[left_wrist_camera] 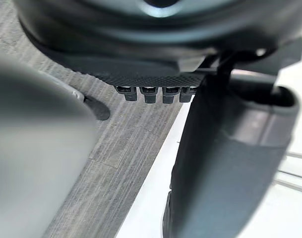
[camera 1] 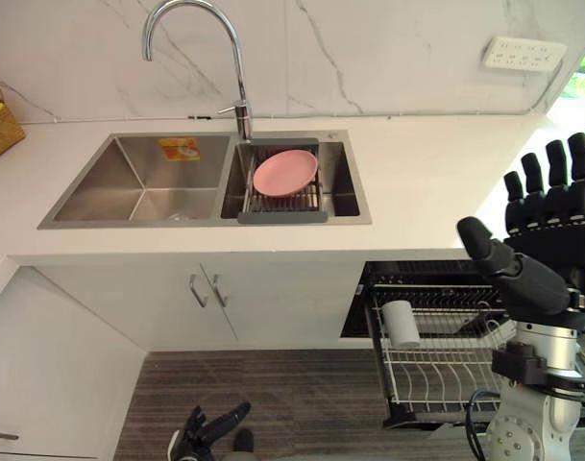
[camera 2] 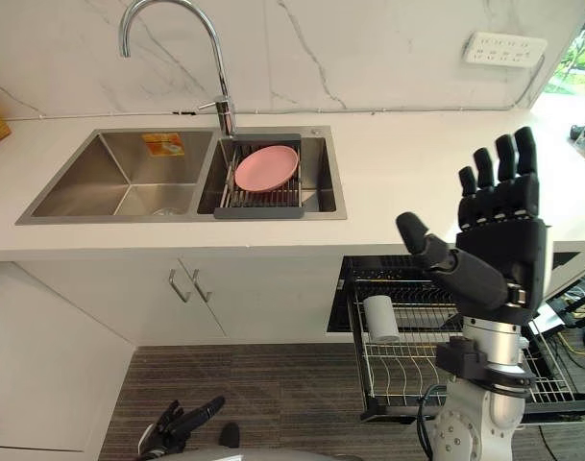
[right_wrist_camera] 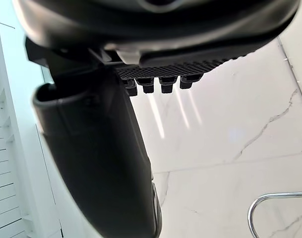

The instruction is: Walk over to the sink, pick up the cup, carry it to the dishwasher, place the cup inside the dishwasher, then close the dishwasher door

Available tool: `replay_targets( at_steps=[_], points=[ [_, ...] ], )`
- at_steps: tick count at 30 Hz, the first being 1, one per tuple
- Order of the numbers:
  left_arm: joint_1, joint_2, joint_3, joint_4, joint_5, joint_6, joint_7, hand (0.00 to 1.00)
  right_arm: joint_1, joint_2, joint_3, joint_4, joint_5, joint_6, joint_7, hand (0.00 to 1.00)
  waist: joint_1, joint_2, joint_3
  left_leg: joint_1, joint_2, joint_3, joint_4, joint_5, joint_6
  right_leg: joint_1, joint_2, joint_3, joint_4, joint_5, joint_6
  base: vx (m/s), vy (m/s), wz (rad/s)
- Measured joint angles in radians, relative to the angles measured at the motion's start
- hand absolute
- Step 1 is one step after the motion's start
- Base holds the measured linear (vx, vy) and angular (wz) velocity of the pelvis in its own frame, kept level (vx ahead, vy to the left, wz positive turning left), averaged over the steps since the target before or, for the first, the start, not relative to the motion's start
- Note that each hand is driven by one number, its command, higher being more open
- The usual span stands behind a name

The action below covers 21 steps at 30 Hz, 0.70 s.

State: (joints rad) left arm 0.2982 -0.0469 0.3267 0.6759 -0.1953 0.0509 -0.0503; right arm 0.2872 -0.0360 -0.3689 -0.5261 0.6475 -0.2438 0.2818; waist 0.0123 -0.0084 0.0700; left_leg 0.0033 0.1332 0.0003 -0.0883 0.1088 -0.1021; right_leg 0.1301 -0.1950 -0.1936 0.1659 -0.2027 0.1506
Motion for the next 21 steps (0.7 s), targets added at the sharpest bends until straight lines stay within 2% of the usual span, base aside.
replay_targets(
  at_steps=[6, 7, 9, 11, 12, 13, 15, 17, 18, 19, 21],
  points=[
    [0.005, -0.002, -0.002, -0.009, -0.038, -0.005, -0.004, 1.00, 0.000, 0.010, 0.084, 0.003, -0.002, 0.008, 0.016, 1.00, 0.006, 0.003, -0.004, -0.004, -0.002, -0.008, 0.003, 0.004, -0.004, 0.007, 0.001, -0.002, 0.002, 0.004, -0.005, 0.03, -0.012, 0.08],
    [0.004, -0.003, -0.002, -0.009, -0.042, -0.010, -0.005, 1.00, 0.001, 0.020, 0.104, 0.003, -0.002, 0.008, 0.028, 1.00, 0.015, 0.002, -0.003, -0.013, -0.003, -0.008, 0.024, -0.011, 0.006, 0.009, 0.000, -0.002, 0.003, 0.006, -0.005, -0.01, 0.004, 0.06],
    [-0.002, -0.001, -0.005, -0.022, -0.042, -0.028, -0.005, 1.00, 0.001, 0.030, 0.118, 0.005, -0.002, 0.011, 0.044, 1.00, 0.029, -0.004, 0.014, -0.082, -0.008, 0.015, 0.178, -0.070, 0.013, 0.027, -0.004, -0.014, 0.005, 0.006, -0.006, -0.05, 0.018, 0.43],
    [-0.004, -0.004, -0.044, -0.062, -0.042, -0.059, -0.011, 1.00, 0.003, 0.021, 0.095, 0.006, -0.002, 0.011, 0.045, 1.00, 0.006, 0.010, 0.053, -0.194, 0.005, 0.154, 0.415, -0.118, 0.083, 0.081, 0.004, -0.084, 0.013, 0.002, -0.012, -0.12, 0.057, 1.37],
    [0.009, -0.006, -0.065, -0.087, -0.042, -0.077, -0.021, 1.00, 0.004, 0.005, 0.088, 0.006, -0.003, 0.010, 0.042, 1.00, 0.009, 0.021, 0.061, -0.223, 0.030, 0.240, 0.465, -0.174, 0.096, 0.106, 0.016, -0.114, 0.010, -0.047, -0.030, -0.15, 0.066, 1.10],
    [0.009, -0.008, -0.067, -0.086, -0.042, -0.079, -0.021, 1.00, 0.004, 0.004, 0.088, 0.007, -0.003, 0.010, 0.042, 1.00, 0.012, 0.024, 0.067, -0.229, 0.031, 0.250, 0.470, -0.177, 0.091, 0.110, 0.011, -0.117, 0.007, -0.057, -0.019, -0.16, 0.050, 0.95],
    [0.016, -0.011, -0.066, -0.085, -0.042, -0.080, -0.023, 1.00, 0.005, -0.006, 0.083, 0.007, -0.003, 0.010, 0.039, 1.00, 0.017, 0.020, 0.081, -0.220, 0.065, 0.342, 0.456, -0.169, 0.086, 0.117, -0.003, -0.144, 0.007, -0.063, -0.019, -0.06, 0.007, 0.62],
    [0.038, -0.020, -0.061, -0.091, -0.043, -0.091, -0.025, 1.00, 0.010, -0.005, 0.072, 0.007, -0.003, 0.009, 0.038, 1.00, 0.024, 0.033, 0.082, -0.210, 0.065, 0.382, 0.421, -0.129, 0.089, 0.115, -0.004, -0.117, -0.004, -0.063, -0.019, -0.03, 0.036, 0.28],
    [0.053, -0.018, -0.061, -0.098, -0.041, -0.112, -0.027, 1.00, 0.023, -0.005, 0.073, 0.009, -0.003, 0.009, 0.038, 1.00, 0.033, 0.035, 0.082, -0.211, 0.064, 0.383, 0.434, -0.132, 0.085, 0.118, -0.001, -0.089, -0.014, -0.062, -0.020, -0.01, 0.045, 0.02],
    [0.062, -0.016, -0.062, -0.102, -0.038, -0.120, -0.029, 1.00, 0.032, -0.005, 0.075, 0.008, -0.003, 0.008, 0.039, 1.00, 0.035, 0.035, 0.083, -0.213, 0.066, 0.383, 0.450, -0.143, 0.085, 0.121, 0.002, -0.077, -0.018, -0.062, -0.020, 0.04, 0.058, -0.24],
    [0.113, -0.013, -0.072, -0.110, -0.019, -0.136, -0.039, 1.00, 0.043, -0.006, 0.097, 0.008, -0.007, 0.007, 0.040, 1.00, 0.050, 0.039, 0.082, -0.227, 0.088, 0.332, 0.563, -0.215, 0.081, 0.126, 0.009, -0.016, -0.028, -0.062, -0.020, 0.08, 0.079, -0.66]
  ],
)
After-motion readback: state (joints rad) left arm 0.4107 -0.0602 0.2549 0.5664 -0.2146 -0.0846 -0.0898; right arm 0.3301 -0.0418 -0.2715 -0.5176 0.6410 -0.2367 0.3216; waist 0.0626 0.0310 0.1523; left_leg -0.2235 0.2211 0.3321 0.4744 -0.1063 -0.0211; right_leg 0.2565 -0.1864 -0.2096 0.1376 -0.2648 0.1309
